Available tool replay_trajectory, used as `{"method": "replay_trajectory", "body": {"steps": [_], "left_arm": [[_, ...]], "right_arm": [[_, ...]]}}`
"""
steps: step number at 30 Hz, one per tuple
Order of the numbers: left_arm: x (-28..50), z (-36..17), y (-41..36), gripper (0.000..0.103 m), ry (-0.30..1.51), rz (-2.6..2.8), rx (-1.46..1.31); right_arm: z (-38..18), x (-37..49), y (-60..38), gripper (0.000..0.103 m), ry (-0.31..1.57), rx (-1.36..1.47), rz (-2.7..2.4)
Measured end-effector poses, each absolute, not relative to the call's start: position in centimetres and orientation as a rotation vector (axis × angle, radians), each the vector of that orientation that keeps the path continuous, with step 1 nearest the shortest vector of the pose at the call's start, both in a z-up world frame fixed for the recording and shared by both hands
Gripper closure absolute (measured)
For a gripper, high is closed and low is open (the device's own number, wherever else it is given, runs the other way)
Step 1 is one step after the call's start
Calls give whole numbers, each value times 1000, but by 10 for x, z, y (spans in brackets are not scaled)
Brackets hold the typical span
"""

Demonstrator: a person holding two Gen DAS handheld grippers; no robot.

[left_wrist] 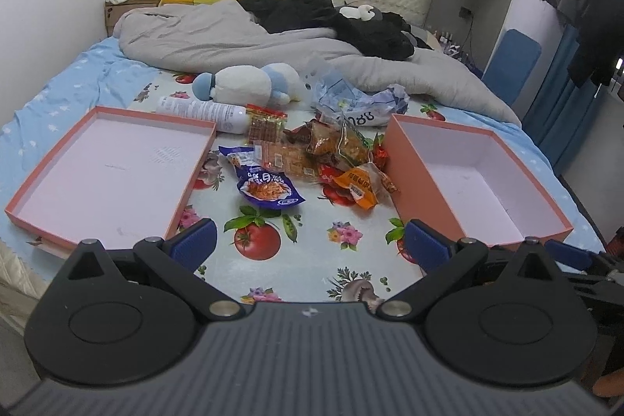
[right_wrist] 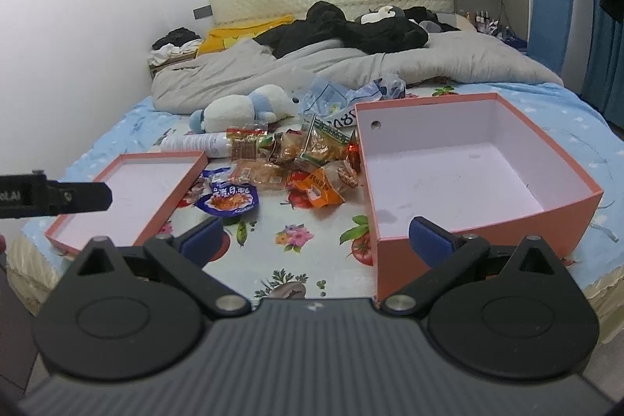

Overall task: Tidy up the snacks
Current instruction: 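Move both tools toward the snack pile between the two pink boxes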

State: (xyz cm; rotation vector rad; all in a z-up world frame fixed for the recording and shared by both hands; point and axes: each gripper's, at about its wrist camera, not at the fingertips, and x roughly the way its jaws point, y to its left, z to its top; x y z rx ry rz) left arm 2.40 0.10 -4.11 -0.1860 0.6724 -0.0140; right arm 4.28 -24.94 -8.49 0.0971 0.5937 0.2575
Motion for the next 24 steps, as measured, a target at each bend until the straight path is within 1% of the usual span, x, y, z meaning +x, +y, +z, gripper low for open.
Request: {"method": "replay_trajectory", "body": {"steps": [24], "left_arm": [[16, -44, 8, 0, 666, -21, -194]], "right_arm": [[-87, 40, -246, 0, 614, 152, 303]]}}
